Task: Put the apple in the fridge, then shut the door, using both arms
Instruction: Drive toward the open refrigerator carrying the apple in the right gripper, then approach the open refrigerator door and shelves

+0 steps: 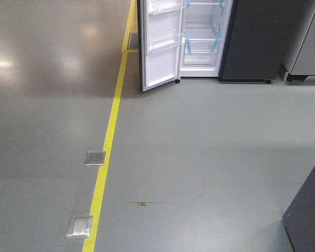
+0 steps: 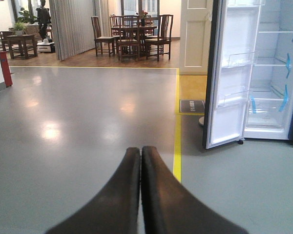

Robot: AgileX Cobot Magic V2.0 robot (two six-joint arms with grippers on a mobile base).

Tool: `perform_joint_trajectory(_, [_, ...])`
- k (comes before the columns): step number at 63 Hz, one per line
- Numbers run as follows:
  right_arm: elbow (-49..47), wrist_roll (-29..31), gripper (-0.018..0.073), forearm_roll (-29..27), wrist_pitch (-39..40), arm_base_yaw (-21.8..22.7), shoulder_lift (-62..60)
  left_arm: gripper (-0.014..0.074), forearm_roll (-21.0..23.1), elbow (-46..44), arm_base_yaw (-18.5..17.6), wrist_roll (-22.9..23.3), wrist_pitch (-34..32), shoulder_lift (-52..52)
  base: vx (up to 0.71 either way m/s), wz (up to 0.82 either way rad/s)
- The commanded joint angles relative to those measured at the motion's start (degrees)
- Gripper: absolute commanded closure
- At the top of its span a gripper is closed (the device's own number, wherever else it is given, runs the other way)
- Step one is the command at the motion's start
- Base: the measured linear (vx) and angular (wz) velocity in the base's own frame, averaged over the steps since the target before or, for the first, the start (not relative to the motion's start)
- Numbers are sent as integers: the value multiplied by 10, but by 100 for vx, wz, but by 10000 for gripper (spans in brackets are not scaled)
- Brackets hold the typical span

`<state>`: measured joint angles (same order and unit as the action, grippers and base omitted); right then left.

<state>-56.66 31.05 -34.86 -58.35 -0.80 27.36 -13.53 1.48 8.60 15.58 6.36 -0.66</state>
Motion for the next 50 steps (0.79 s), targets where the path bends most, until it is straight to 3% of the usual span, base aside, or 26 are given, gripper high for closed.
perform_joint_trajectory(1, [-13,3,557,-20,40,1,4,604,2,16,0,4,-43,-8,19,-2])
perform_joint_trajectory(50, [-13,3,557,-20,40,1,4,604,2,16,0,4,-43,-8,20,-2])
